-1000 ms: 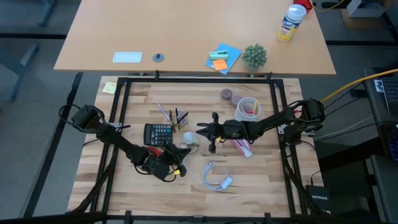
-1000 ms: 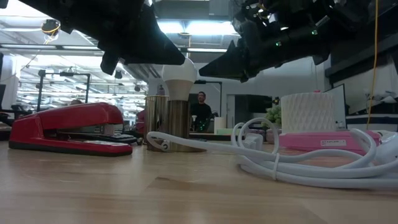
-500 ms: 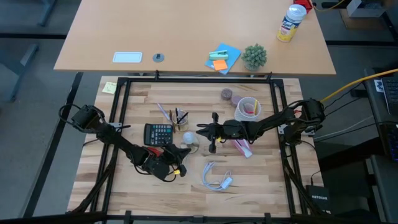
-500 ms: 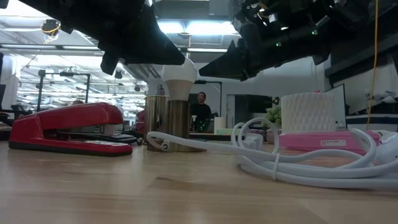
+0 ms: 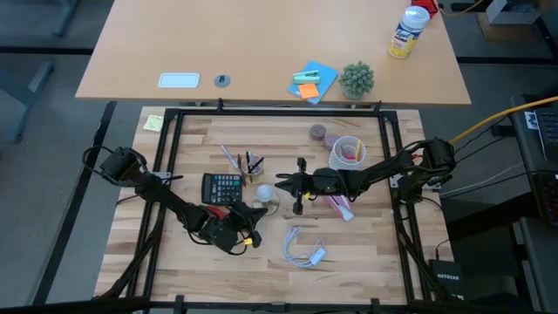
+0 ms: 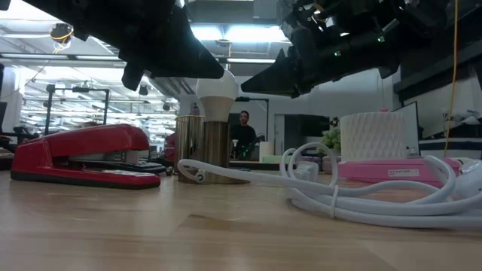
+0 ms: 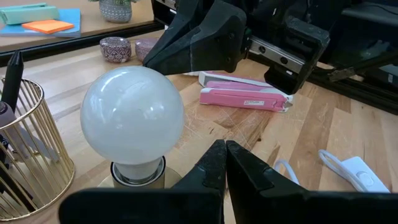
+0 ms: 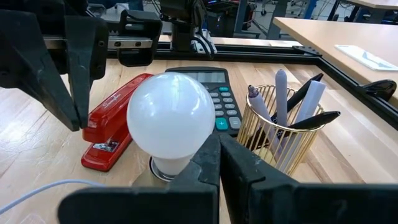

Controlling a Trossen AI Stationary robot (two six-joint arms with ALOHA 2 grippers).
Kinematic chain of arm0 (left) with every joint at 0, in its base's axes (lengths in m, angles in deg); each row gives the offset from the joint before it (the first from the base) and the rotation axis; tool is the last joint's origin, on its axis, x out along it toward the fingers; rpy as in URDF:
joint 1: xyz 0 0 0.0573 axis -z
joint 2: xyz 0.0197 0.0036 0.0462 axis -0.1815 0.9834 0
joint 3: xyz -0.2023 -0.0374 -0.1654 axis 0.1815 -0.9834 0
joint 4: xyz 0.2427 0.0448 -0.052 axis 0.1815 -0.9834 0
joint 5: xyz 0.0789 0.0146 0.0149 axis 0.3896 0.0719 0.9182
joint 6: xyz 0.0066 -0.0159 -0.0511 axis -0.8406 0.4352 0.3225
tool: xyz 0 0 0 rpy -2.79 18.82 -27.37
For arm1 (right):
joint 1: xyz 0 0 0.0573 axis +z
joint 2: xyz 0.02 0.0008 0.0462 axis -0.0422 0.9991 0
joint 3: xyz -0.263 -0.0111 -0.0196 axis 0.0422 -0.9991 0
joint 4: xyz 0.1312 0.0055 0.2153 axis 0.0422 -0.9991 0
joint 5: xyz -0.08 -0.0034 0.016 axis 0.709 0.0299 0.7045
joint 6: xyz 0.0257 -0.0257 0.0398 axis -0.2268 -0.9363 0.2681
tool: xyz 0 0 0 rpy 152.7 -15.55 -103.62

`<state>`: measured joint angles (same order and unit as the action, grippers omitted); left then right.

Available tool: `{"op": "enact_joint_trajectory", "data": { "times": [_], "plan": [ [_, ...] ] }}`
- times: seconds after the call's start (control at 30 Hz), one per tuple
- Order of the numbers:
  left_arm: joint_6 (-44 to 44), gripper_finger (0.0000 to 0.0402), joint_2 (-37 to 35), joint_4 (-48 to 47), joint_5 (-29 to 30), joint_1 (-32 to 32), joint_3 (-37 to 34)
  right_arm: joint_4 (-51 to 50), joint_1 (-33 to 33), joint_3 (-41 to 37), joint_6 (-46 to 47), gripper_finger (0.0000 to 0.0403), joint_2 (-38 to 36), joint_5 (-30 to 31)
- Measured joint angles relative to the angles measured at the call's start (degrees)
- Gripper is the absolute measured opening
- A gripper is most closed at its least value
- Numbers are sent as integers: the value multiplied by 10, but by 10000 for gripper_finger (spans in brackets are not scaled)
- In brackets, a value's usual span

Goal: Screw lightbulb
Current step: Insert the white lightbulb into the gold lamp

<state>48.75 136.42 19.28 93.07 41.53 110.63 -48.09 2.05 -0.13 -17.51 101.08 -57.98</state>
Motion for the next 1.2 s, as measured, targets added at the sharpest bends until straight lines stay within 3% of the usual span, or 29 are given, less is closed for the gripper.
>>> {"op": "enact_joint_trajectory", "data": {
  "times": [0.57,0.87,1.2],
  "plan": [
    [-31,3,0,9,0,-4,0,0,0,0,0,8,0,-3],
    [-70,1,-45,16,0,32,0,6,-5,0,0,8,2,10],
    [-5,1,-44,-61,7,17,0,19,-19,2,0,8,13,0]
  ]
}}
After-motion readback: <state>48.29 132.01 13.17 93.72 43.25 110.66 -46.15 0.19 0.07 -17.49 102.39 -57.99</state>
